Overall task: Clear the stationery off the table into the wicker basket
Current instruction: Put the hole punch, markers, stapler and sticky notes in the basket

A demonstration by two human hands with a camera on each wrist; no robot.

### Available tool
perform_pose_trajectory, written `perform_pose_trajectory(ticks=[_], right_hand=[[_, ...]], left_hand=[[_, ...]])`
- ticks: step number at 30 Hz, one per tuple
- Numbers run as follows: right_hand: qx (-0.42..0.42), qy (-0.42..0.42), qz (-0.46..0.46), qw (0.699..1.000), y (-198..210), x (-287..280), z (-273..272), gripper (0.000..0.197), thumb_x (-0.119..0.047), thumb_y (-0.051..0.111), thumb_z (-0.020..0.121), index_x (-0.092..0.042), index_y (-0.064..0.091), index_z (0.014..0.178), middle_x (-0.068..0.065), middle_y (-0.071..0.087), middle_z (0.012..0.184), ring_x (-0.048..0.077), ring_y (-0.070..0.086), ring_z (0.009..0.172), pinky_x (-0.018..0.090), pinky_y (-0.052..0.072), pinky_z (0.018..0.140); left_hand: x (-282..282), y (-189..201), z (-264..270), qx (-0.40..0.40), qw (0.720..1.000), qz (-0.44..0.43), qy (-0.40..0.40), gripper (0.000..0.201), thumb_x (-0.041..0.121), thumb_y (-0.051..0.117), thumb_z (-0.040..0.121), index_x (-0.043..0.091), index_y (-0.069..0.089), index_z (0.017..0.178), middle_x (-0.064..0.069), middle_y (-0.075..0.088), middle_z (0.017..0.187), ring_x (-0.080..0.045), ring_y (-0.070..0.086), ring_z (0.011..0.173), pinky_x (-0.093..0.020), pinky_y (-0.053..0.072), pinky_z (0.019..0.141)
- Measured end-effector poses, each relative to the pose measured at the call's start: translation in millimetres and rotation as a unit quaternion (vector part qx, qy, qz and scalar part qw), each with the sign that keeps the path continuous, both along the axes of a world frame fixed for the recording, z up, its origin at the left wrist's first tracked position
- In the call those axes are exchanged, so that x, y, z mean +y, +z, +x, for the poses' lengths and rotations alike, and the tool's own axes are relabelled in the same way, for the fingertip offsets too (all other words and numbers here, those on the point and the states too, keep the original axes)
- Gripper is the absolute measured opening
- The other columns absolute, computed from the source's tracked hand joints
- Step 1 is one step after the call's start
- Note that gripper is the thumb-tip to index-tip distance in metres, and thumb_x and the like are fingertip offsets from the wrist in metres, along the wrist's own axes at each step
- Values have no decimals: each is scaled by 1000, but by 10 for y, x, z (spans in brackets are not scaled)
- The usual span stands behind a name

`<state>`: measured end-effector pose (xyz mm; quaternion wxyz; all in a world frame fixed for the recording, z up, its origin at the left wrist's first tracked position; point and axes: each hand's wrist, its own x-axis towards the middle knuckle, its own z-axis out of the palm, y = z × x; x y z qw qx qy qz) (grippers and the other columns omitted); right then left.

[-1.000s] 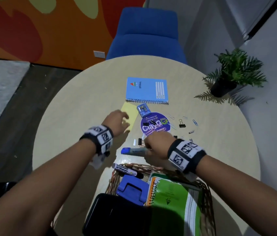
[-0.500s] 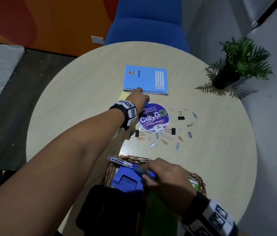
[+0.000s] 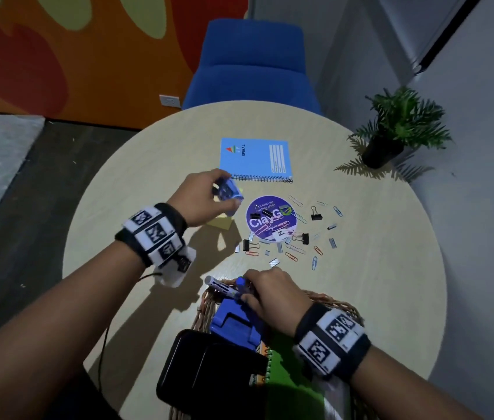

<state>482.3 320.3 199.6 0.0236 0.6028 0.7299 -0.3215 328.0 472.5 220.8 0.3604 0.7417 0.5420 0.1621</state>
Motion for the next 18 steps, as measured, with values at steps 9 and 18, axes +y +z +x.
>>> perform_pose_trajectory(ticks=[9, 18], right_hand=[[27, -146, 47, 988, -58, -202, 207, 14, -17, 54, 90, -17, 67, 96, 9, 70, 95, 25, 62, 92, 31, 49, 81], [11, -216, 73, 973, 25, -665, 499, 15, -25, 62, 88, -21, 69, 102, 2, 72, 92, 10, 57, 74, 15, 41, 65]], left_hand=[[-1221, 248, -314, 96, 970, -90, -206, 53, 69, 69, 58, 26, 62, 89, 9, 69, 81, -12, 65, 71, -36, 55, 71], [-1371, -100, 131, 309, 909, 11, -281, 61, 69, 53, 73, 12, 68, 89, -14, 68, 91, -32, 65, 83, -36, 53, 71]])
